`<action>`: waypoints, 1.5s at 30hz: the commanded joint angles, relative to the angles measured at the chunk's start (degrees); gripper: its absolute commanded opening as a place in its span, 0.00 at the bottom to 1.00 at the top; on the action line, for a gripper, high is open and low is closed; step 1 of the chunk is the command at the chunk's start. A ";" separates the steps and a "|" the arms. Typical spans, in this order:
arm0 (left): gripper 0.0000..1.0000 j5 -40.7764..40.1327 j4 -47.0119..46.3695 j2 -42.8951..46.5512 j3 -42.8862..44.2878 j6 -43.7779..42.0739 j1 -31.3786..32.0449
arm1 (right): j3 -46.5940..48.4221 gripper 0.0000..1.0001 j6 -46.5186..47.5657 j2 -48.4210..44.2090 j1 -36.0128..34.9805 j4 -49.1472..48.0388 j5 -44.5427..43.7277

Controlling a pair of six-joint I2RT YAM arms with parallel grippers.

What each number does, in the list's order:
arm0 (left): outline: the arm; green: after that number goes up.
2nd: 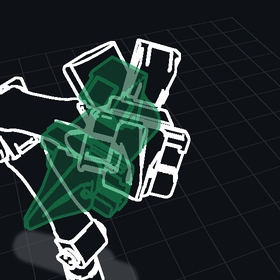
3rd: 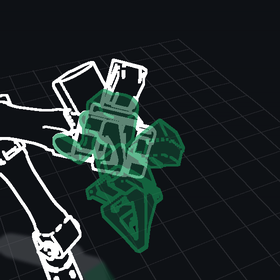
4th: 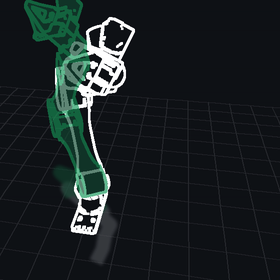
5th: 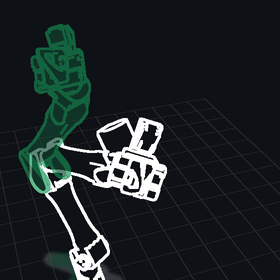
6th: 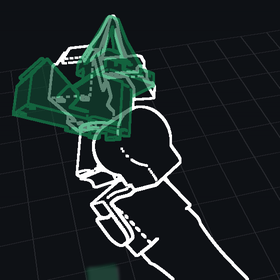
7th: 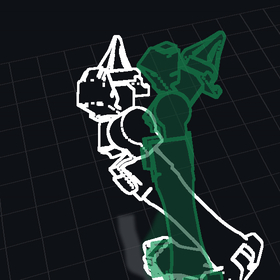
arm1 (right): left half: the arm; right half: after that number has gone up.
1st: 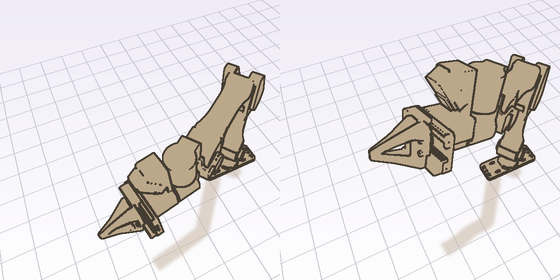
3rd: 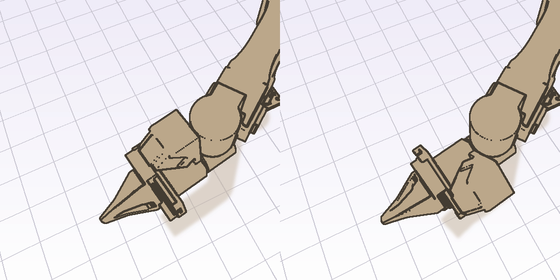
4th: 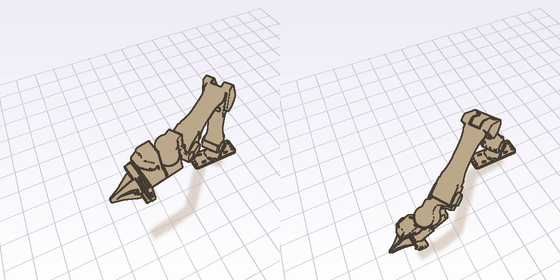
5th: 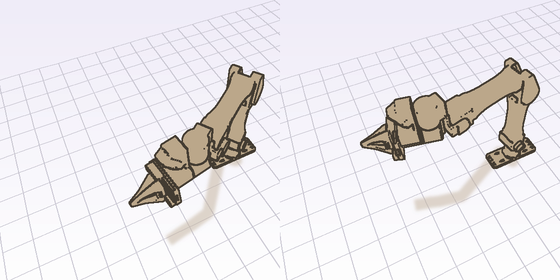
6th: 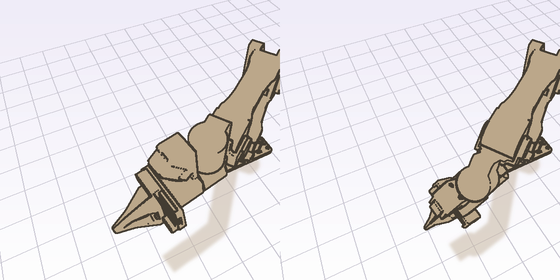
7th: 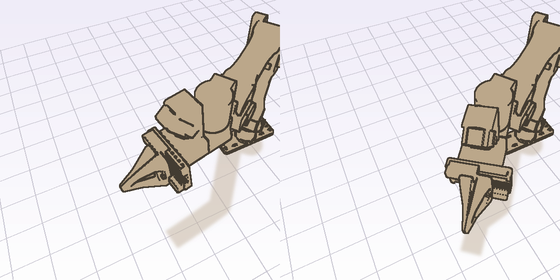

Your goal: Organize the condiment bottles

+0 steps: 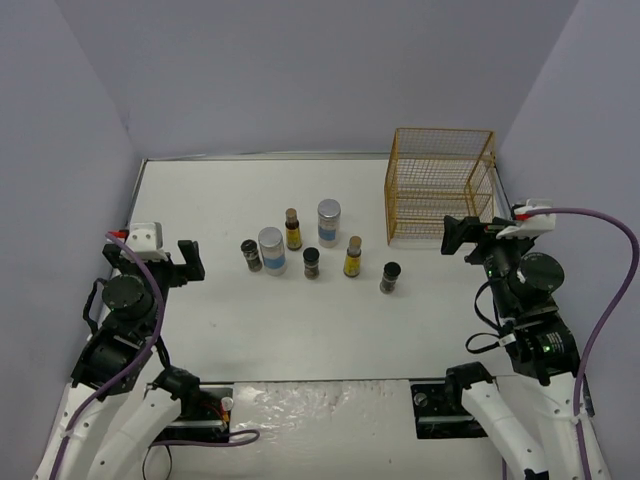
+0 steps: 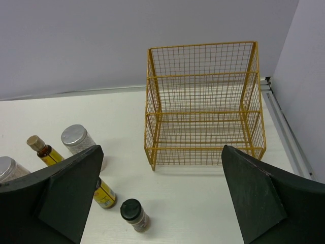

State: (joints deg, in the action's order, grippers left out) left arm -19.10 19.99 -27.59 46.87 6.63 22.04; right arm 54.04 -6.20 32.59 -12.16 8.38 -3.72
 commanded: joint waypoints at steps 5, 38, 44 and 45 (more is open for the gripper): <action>0.97 2.29 -3.56 -1.67 1.72 1.11 -0.42 | -0.76 1.00 -5.14 7.65 -0.40 -11.15 12.45; 0.97 -2.04 -2.06 -2.73 1.69 2.03 -1.34 | 11.04 1.00 9.49 66.07 -19.04 -43.19 16.95; 0.97 -1.56 -2.06 -3.26 1.56 2.25 -1.22 | 10.03 0.89 9.01 67.17 -18.95 -43.45 18.75; 0.97 -1.55 -2.06 -3.35 1.64 2.25 -1.30 | 9.76 0.86 9.01 67.17 -18.95 -43.72 18.84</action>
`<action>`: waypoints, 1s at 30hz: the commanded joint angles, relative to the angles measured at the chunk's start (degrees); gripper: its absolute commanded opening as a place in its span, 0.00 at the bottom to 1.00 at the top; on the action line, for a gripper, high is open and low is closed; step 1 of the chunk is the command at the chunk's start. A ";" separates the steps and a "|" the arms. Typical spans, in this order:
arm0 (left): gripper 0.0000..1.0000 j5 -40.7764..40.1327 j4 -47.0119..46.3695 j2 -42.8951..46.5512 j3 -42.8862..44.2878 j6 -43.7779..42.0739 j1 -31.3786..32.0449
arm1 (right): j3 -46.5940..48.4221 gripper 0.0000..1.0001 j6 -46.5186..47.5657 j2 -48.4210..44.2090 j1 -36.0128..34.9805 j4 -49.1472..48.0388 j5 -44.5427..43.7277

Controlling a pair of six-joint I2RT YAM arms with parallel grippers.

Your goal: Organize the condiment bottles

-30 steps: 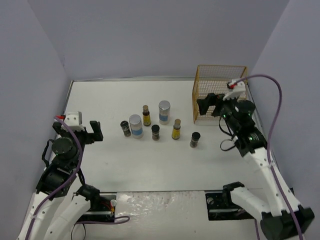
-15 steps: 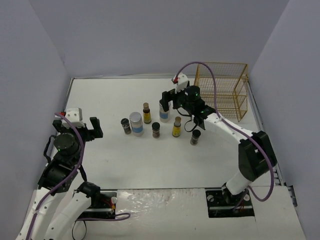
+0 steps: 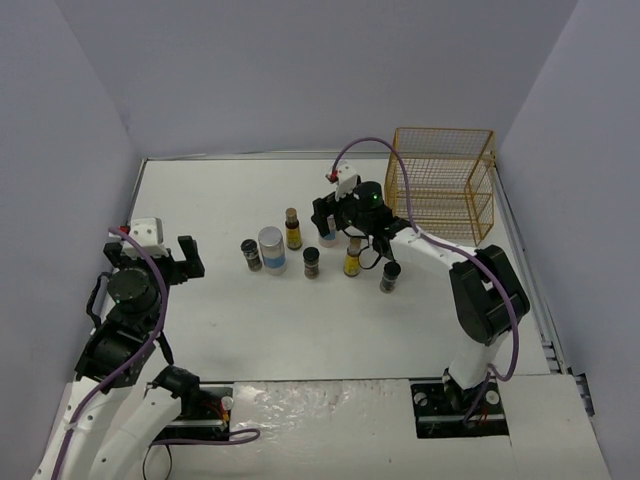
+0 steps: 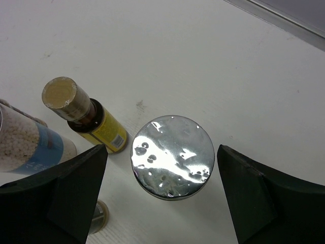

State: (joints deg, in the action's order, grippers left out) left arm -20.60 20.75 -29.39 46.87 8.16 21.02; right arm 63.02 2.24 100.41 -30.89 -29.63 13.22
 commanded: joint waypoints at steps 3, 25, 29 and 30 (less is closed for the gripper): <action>0.97 0.03 -2.82 -1.70 1.62 0.73 -0.19 | 0.68 0.83 0.57 -0.29 0.00 -5.90 1.76; 0.97 -0.49 -2.69 -0.85 1.47 0.54 -0.19 | 6.71 0.09 1.23 -2.33 0.75 0.32 0.76; 0.97 -0.58 -2.74 -0.61 1.41 0.54 -0.24 | 12.85 0.02 0.16 -6.51 1.04 4.75 -2.26; 0.97 -0.58 -2.79 -0.58 1.38 0.54 -0.22 | 14.63 0.00 -0.12 -7.41 1.26 6.08 -3.14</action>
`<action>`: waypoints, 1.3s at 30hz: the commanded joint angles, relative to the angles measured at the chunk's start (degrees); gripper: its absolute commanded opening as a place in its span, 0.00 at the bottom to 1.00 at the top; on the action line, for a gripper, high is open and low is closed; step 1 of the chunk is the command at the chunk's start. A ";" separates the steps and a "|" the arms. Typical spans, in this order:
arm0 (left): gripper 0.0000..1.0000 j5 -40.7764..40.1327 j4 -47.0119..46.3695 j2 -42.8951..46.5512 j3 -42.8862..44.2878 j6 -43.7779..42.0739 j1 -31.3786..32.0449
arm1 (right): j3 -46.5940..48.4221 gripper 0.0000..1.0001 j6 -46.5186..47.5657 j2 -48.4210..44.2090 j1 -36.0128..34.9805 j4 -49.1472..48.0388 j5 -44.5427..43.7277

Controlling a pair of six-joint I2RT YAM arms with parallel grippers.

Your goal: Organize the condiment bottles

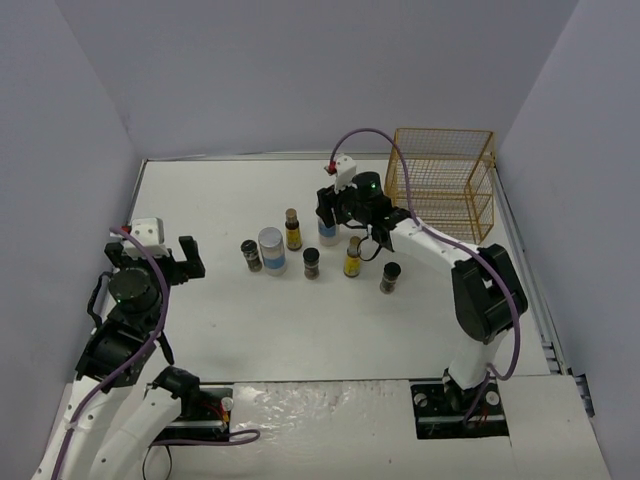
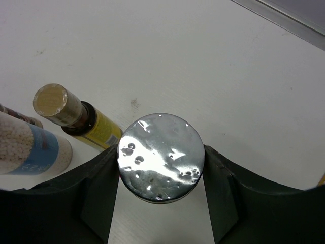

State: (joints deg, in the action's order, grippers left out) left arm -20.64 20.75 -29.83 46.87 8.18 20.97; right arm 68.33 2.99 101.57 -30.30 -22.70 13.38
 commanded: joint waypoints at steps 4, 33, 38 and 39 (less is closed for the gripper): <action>0.97 -0.76 -2.67 0.05 1.44 0.52 -0.14 | 17.17 0.00 -1.43 -10.60 3.37 5.96 -6.16; 0.97 -1.34 -2.55 1.27 1.20 0.52 0.21 | 39.06 0.00 -3.52 -1.02 38.30 12.49 -1.95; 0.97 -1.25 -2.47 1.18 1.20 0.35 0.21 | 38.76 0.00 -2.16 1.33 38.30 12.67 -2.56; 0.97 -1.25 -2.47 1.19 1.20 0.34 0.21 | 38.32 0.00 -1.63 1.99 38.30 12.53 -2.44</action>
State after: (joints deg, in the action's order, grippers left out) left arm -21.28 20.78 -28.21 46.87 8.16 20.99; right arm 103.42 -0.96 103.27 7.90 -2.73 9.77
